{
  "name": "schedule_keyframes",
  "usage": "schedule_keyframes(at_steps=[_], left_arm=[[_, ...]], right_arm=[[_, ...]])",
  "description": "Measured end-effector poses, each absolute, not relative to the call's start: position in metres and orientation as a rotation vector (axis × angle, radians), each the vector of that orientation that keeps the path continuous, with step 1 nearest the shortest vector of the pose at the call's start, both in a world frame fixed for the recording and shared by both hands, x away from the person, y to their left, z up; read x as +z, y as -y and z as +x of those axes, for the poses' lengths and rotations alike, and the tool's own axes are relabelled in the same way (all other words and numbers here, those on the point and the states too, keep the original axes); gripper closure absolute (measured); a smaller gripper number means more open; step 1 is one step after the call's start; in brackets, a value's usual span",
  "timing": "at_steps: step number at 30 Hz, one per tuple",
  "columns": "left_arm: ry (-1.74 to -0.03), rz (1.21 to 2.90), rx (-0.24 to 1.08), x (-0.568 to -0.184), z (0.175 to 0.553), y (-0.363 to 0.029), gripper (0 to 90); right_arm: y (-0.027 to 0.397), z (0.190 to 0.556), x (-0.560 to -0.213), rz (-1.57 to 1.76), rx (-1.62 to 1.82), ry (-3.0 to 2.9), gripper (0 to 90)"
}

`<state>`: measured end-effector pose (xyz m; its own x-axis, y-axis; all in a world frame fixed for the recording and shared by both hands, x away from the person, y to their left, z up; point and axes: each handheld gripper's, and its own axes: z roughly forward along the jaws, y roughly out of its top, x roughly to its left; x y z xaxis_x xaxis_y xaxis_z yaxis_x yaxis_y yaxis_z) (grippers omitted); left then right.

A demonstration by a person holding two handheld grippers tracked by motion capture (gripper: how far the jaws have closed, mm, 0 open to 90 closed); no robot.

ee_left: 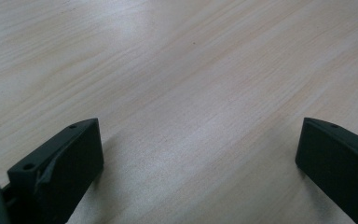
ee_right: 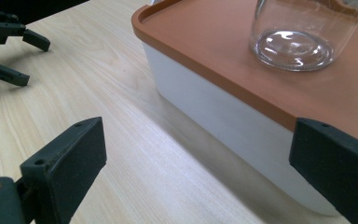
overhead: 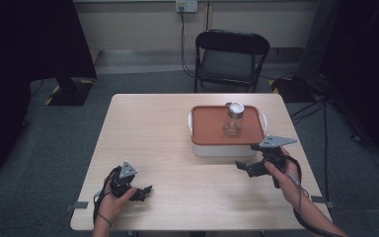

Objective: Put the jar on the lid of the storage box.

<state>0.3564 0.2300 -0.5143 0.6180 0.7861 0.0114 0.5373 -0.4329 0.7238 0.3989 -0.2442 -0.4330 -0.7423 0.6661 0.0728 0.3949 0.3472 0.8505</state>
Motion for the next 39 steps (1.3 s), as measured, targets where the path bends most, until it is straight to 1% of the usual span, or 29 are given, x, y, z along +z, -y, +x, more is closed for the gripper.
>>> schedule_keyframes(at_steps=[39], left_arm=[[-1.034, 2.142, 0.458, -0.514, 0.356, -0.23, 0.3]], right_arm=[[0.259, 0.387, -0.462, 0.957, 1.326, -2.354, 2.9]])
